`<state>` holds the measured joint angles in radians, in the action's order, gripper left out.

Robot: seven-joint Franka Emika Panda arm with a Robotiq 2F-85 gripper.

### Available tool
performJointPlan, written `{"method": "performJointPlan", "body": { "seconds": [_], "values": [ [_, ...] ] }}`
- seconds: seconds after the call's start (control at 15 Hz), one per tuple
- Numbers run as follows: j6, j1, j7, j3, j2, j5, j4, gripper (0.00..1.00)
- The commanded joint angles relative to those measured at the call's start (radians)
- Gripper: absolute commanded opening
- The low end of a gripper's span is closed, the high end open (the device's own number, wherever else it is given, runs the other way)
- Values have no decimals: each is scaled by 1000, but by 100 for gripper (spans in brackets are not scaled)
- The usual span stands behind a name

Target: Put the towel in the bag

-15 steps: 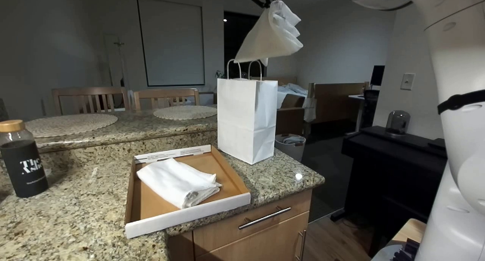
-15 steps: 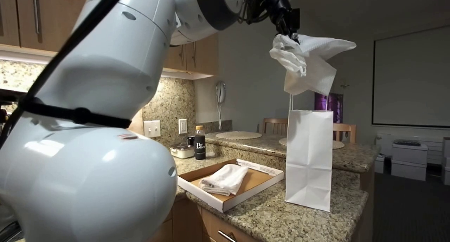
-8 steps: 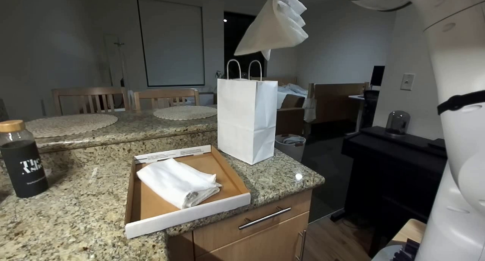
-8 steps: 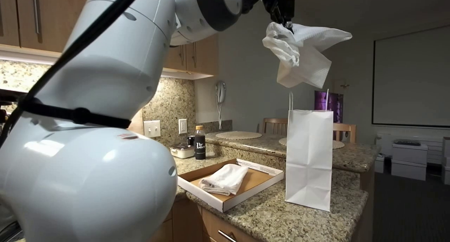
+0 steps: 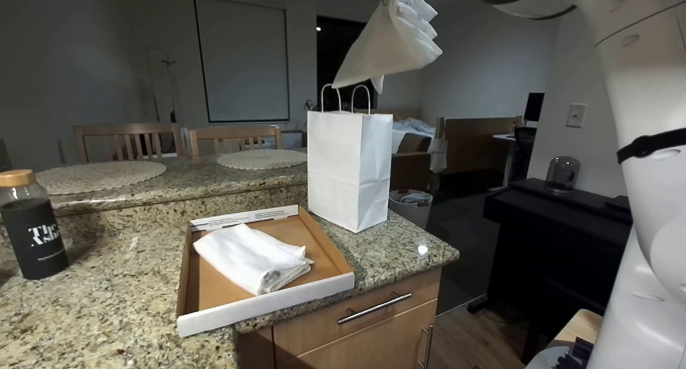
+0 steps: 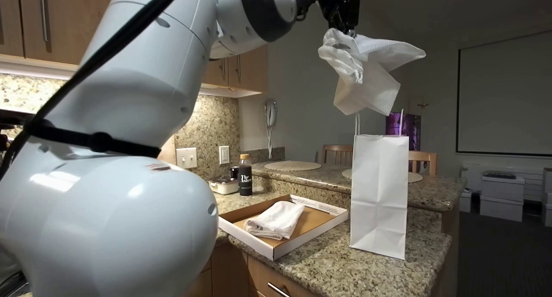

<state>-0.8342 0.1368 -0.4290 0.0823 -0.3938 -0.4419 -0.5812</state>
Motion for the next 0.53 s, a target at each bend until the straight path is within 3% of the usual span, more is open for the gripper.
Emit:
{"method": "performJointPlan", "body": {
  "seconds": [0.0, 0.47],
  "values": [
    [30, 0, 56, 0, -15, -1, 37, 7],
    [20, -57, -109, -24, -24, 287, 83, 7]
  ]
}}
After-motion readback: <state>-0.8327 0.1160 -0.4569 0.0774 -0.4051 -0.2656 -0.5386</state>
